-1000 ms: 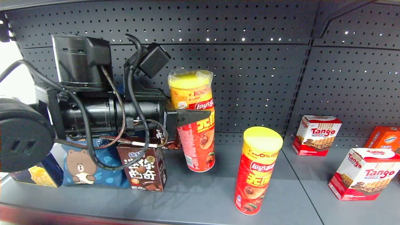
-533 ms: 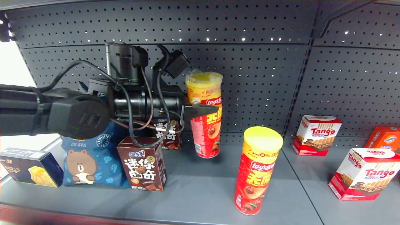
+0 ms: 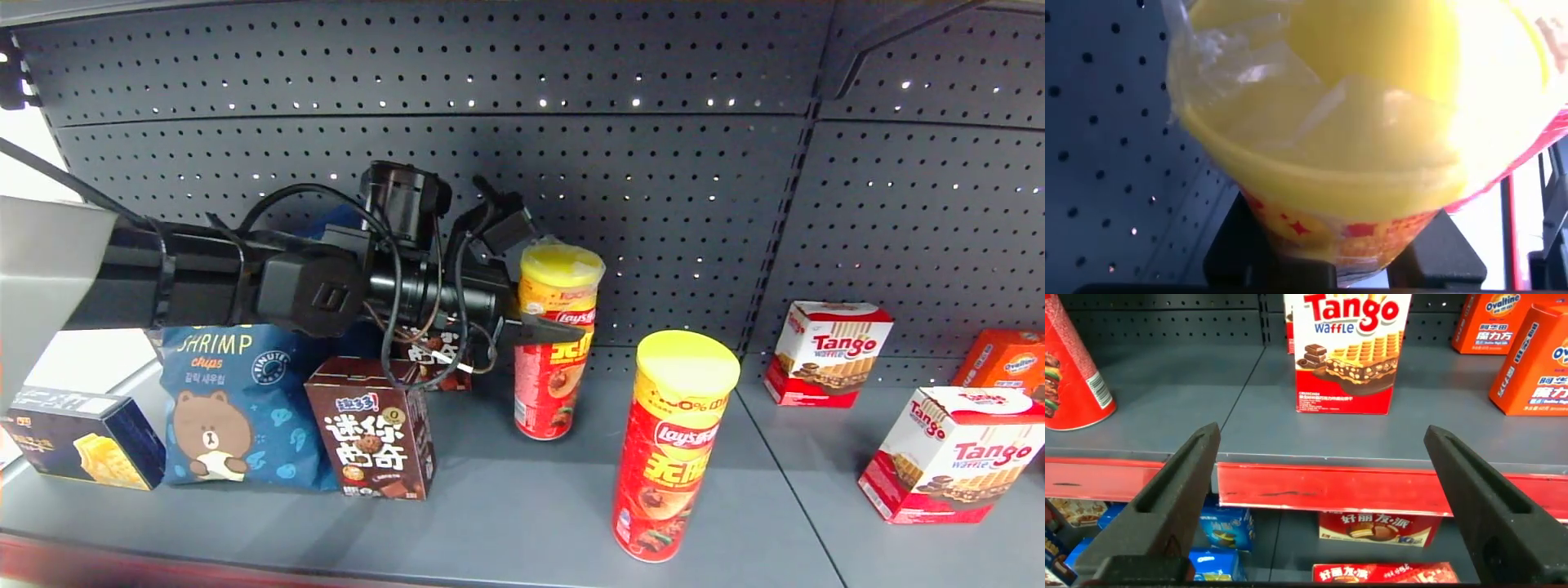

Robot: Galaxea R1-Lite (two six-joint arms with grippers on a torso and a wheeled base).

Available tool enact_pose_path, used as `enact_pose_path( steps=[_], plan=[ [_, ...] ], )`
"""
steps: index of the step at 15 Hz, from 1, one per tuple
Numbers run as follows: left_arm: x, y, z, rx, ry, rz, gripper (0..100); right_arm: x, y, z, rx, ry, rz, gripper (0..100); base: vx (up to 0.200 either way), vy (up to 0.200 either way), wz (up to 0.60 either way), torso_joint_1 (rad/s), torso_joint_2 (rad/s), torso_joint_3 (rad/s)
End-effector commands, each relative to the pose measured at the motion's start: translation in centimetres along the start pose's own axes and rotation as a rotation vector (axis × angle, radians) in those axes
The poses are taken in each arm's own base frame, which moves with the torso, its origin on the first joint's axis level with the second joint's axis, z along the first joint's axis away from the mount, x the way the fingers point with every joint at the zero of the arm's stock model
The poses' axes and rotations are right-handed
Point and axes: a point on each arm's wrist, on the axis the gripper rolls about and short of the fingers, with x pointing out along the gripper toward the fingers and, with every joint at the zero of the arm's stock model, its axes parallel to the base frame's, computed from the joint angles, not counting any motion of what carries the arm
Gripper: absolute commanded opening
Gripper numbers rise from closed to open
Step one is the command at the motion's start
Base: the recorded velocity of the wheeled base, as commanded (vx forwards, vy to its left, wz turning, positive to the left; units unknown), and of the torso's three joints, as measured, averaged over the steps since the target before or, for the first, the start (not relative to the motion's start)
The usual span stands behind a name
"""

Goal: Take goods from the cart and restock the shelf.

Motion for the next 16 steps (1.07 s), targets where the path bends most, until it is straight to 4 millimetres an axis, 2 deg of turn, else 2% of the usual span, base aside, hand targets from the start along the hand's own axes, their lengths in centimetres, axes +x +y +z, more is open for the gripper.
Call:
enact_pose_path(
  steps=[1, 4, 8, 16],
  plan=[
    [0.8, 0.9, -0.7, -0.01, 0.008, -0.004, 0, 0.0, 0.0, 0.0, 0.0, 0.002, 0.001, 100, 0.0, 0.0, 0.0, 0.0, 0.0, 0.0],
    [1.5, 1.4, -1.2, -0.02, 0.011, -0.009, 0, 0.0, 0.0, 0.0, 0.0, 0.001, -0.001, 100, 0.0, 0.0, 0.0, 0.0, 0.0, 0.0],
    [2.6, 2.1, -0.3, -0.028, -0.019, -0.009, 0, 0.0, 0.0, 0.0, 0.0, 0.002, 0.001, 100, 0.0, 0.0, 0.0, 0.0, 0.0, 0.0],
    [4.2, 3.3, -1.1, -0.067, -0.034, -0.007, 0, 0.0, 0.0, 0.0, 0.0, 0.002, 0.001, 100, 0.0, 0.0, 0.0, 0.0, 0.0, 0.0]
  ],
)
